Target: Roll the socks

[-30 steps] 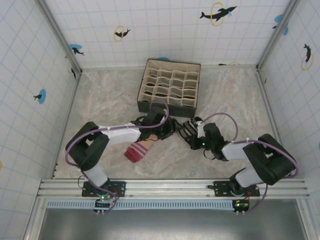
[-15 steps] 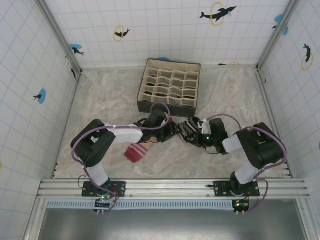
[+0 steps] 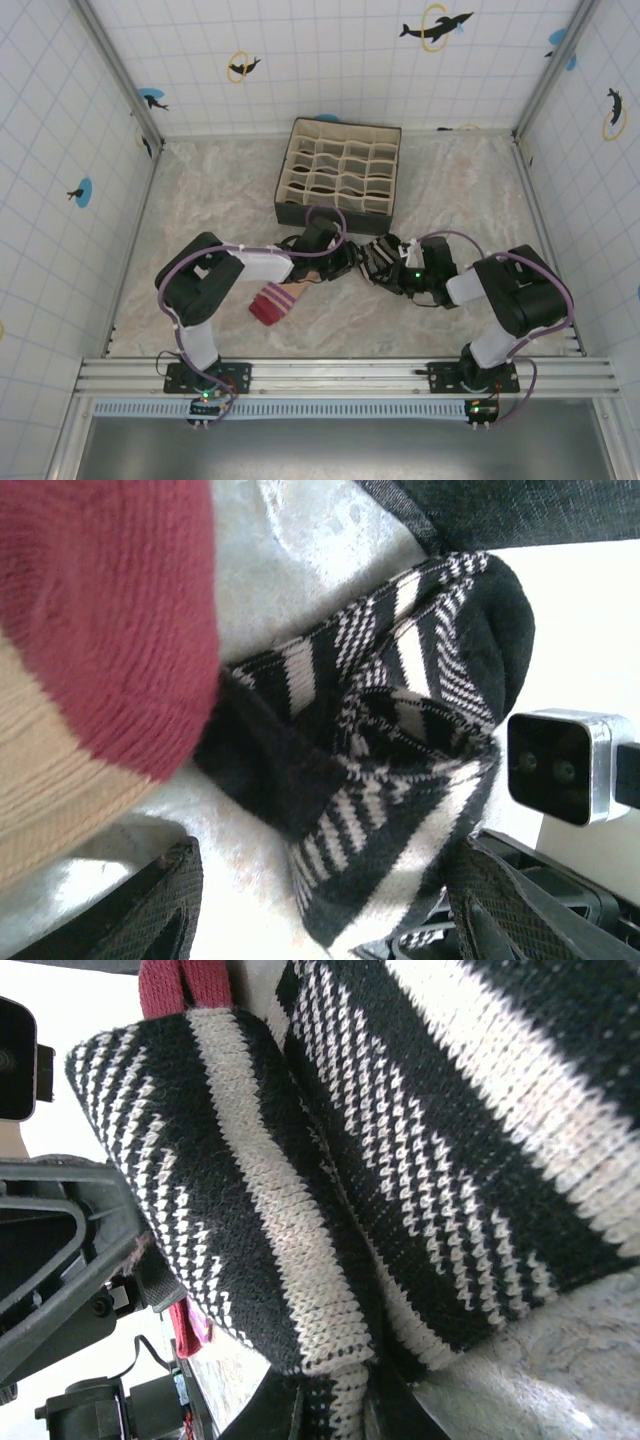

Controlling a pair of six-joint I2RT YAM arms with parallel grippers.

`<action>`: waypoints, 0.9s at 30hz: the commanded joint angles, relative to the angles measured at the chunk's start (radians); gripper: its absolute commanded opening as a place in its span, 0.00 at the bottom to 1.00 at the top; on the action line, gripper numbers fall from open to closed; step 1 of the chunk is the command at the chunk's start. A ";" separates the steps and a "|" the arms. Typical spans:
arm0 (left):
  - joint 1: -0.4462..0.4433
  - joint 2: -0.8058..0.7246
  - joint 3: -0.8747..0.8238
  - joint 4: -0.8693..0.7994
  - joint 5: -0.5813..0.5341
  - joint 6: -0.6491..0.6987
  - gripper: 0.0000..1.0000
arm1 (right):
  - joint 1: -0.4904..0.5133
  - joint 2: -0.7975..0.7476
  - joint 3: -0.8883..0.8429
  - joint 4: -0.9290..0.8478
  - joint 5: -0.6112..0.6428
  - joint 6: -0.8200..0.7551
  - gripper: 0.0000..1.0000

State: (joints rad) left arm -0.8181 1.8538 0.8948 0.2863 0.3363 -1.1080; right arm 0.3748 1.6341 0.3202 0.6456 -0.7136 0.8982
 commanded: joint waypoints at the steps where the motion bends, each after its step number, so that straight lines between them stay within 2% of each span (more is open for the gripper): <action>1: -0.004 0.042 0.024 0.002 -0.031 -0.018 0.63 | -0.004 0.041 -0.017 -0.143 0.031 0.010 0.00; 6: -0.003 0.058 0.030 -0.035 -0.057 -0.024 0.52 | -0.008 0.029 -0.023 -0.140 0.040 0.005 0.00; 9: 0.000 0.054 0.037 -0.092 -0.089 -0.016 0.39 | -0.008 0.009 -0.026 -0.137 0.040 -0.005 0.02; 13: 0.005 0.068 0.071 -0.160 -0.085 0.009 0.13 | -0.008 -0.045 -0.038 -0.131 0.046 -0.027 0.17; 16: 0.007 0.072 0.073 -0.193 -0.072 0.024 0.03 | -0.004 -0.113 -0.039 -0.157 0.060 -0.065 0.30; 18: 0.008 0.069 0.073 -0.207 -0.059 0.026 0.00 | 0.004 -0.167 -0.033 -0.197 0.076 -0.101 0.37; 23: 0.008 0.054 0.113 -0.246 -0.022 0.043 0.00 | 0.054 -0.342 0.006 -0.383 0.178 -0.233 0.60; 24: 0.008 0.048 0.113 -0.260 -0.020 0.046 0.00 | 0.078 -0.385 0.018 -0.429 0.223 -0.266 0.66; 27: 0.008 0.030 0.102 -0.277 -0.014 0.046 0.00 | 0.146 -0.485 0.052 -0.540 0.381 -0.359 0.71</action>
State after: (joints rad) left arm -0.8169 1.8870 1.0019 0.1196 0.3145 -1.0954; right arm 0.4767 1.2140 0.3218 0.2569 -0.4931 0.6655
